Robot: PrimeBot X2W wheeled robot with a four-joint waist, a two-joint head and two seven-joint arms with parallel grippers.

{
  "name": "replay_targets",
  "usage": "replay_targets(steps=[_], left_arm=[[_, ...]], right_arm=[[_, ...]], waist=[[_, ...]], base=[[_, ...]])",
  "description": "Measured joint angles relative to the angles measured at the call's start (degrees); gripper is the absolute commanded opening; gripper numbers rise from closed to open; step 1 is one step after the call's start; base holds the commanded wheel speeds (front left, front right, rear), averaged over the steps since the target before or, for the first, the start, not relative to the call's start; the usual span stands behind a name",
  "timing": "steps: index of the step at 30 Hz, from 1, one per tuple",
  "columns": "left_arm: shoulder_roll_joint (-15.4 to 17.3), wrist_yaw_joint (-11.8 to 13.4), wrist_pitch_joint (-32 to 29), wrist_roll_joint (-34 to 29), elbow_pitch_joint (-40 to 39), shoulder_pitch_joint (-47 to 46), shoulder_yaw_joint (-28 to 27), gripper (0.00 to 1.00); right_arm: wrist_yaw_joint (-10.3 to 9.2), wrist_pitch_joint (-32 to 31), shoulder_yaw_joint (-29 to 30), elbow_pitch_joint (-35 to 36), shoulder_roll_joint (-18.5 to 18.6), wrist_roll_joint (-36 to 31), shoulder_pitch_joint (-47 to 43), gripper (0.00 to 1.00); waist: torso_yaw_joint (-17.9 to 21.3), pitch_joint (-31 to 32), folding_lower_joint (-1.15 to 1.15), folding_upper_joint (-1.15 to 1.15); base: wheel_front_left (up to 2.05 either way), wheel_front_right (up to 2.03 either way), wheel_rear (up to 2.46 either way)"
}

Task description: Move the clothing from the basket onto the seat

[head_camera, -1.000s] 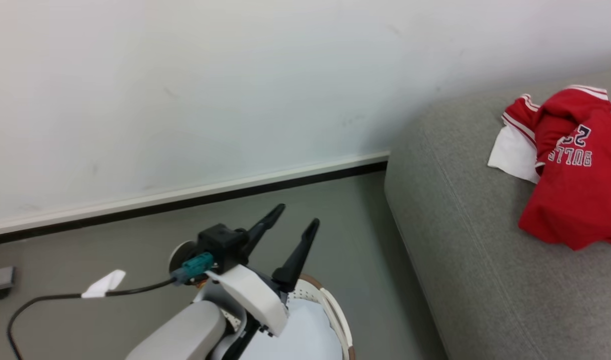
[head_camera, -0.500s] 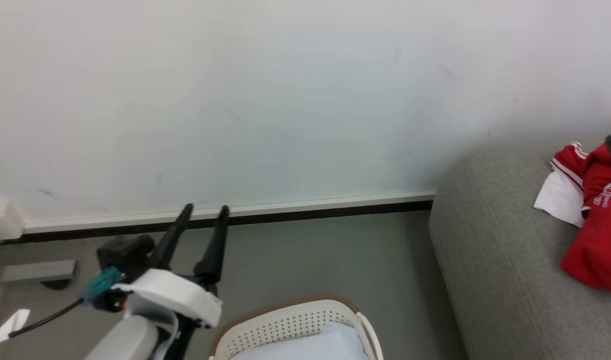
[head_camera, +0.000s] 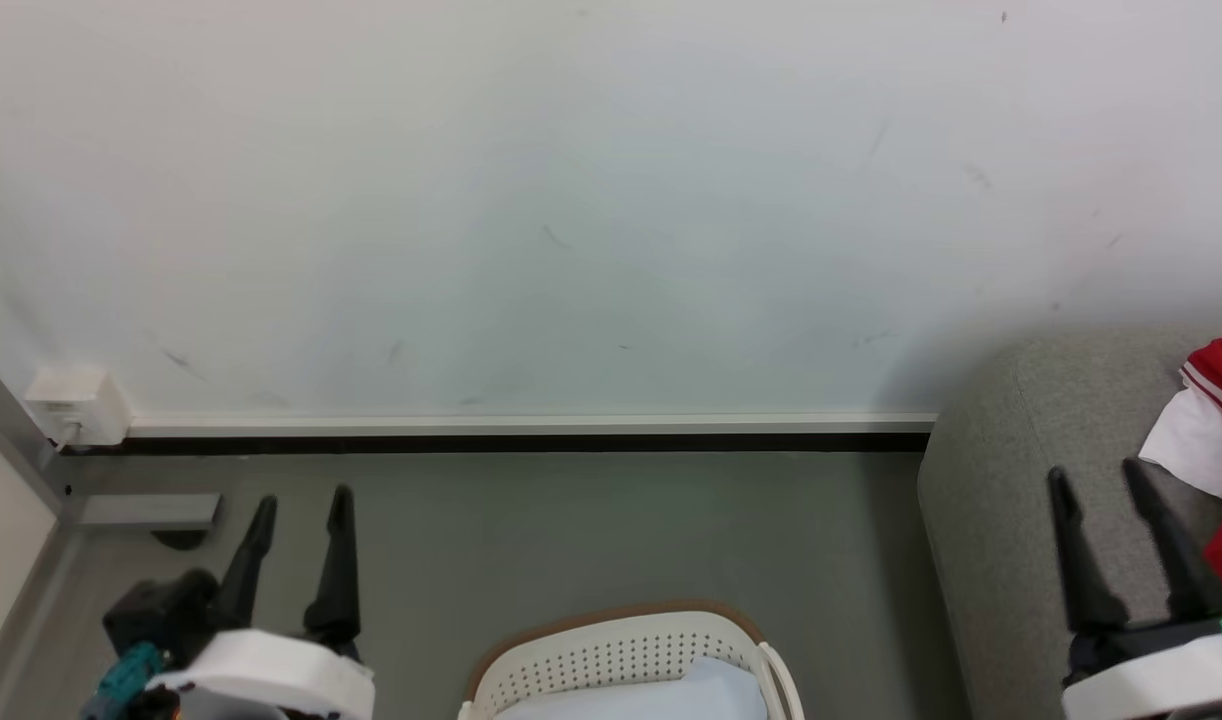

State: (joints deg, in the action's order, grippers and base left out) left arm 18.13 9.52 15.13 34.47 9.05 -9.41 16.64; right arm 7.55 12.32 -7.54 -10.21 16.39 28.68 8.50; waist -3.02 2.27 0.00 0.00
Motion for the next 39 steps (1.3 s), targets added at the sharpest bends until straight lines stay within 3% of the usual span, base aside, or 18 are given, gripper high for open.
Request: replay_targets(steps=[8,18,23,39], left_arm=[[-5.20,-1.64,0.00,-10.32,1.15,5.79,-6.43,1.00],[-10.77,-7.32,-0.01,-16.92,4.71,7.25,-12.26,1.00],[-12.18,-9.37,0.00,-19.22,5.27,7.11,-14.60,1.00],[-14.59,-12.51,0.00,-22.58,6.64,6.75,-18.57,1.00]], right_arm=[[0.00,2.67,-1.10,-0.92,-3.75,-3.32,-3.41,1.00],[0.00,2.71,-1.62,-2.08,-6.42,-7.48,-5.08,1.00],[0.00,2.71,-1.55,-2.42,-7.30,-7.92,-5.48,1.00],[0.00,2.71,-1.51,-2.76,-7.84,-8.08,-5.21,1.00]], waist=[[-0.25,-0.52,0.00,0.00],[0.11,-1.13,0.00,0.00],[0.32,-1.02,0.00,0.00],[0.73,-0.94,0.00,0.00]], base=[[0.00,0.00,0.00],[0.00,0.00,0.00],[0.00,0.00,0.00],[0.00,0.00,0.00]])
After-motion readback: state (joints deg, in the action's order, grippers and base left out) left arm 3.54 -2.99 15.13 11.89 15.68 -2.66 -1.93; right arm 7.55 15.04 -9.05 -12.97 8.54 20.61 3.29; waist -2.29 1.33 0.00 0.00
